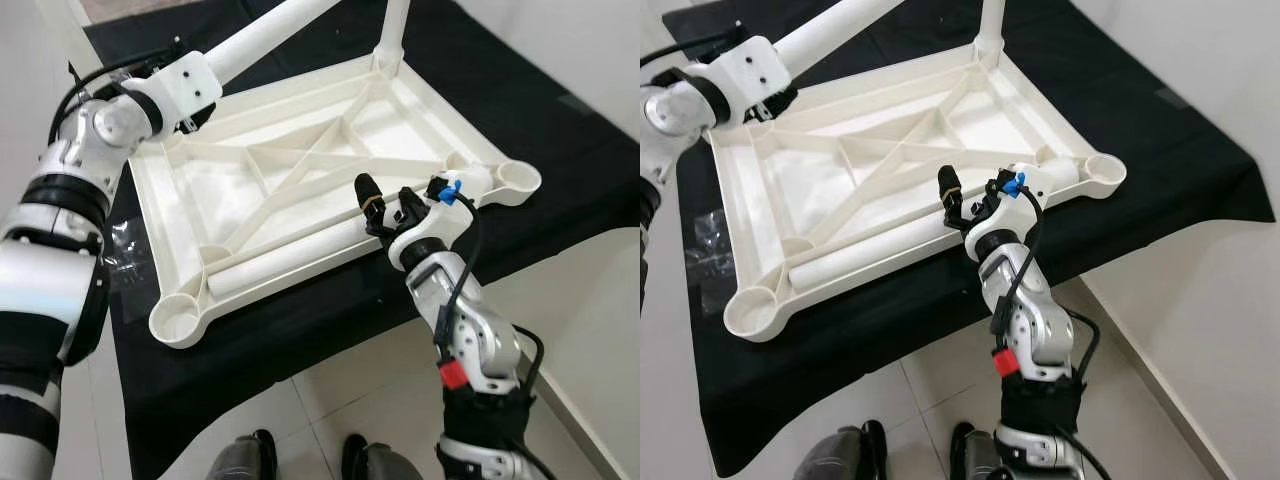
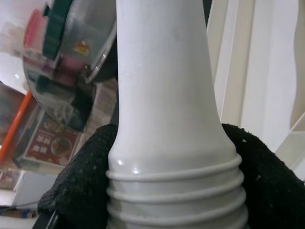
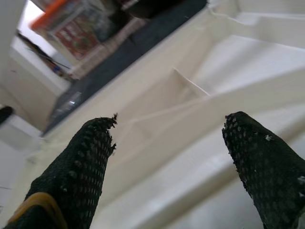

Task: Building children table

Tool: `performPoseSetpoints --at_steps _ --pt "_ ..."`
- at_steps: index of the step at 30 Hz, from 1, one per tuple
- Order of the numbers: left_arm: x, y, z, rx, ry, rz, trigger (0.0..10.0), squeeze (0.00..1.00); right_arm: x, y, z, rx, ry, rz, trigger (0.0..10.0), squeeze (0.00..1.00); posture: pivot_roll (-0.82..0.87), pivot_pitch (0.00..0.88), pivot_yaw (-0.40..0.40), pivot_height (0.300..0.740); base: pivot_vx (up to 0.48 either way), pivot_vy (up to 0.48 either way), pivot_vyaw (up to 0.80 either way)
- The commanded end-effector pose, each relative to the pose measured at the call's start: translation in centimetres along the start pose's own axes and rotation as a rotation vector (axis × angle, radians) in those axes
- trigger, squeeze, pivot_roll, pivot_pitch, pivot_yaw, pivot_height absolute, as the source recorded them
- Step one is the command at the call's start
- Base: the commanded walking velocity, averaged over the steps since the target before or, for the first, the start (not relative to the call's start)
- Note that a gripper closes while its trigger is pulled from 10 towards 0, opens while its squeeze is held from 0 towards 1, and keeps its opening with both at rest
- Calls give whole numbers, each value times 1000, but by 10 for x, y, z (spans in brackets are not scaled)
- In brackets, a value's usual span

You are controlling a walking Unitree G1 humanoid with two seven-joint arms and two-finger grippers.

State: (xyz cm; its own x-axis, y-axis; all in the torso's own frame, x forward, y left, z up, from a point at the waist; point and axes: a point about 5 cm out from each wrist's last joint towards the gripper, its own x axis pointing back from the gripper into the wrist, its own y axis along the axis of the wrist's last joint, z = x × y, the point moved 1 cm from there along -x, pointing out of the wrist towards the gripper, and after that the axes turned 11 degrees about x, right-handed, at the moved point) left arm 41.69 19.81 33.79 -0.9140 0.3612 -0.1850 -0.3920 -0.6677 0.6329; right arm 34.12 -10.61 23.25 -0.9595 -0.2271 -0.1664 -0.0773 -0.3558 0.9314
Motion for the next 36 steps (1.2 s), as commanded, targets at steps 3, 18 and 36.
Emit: performPoseSetpoints --at_steps 3,18,36 --pt "6 -1 3 25 19 -49 10000 0 -9 10 26 -92 120 -59 10000 0 110 124 -42 740 0 0 0" --pt "45 -16 -61 252 31 -129 10000 0 -23 52 63 -256 411 -182 10000 0 97 128 -91 740 0 0 0" --pt "69 1 -100 343 14 -125 10000 0 -26 35 72 -333 479 -104 10000 0 101 126 -108 740 0 0 0"
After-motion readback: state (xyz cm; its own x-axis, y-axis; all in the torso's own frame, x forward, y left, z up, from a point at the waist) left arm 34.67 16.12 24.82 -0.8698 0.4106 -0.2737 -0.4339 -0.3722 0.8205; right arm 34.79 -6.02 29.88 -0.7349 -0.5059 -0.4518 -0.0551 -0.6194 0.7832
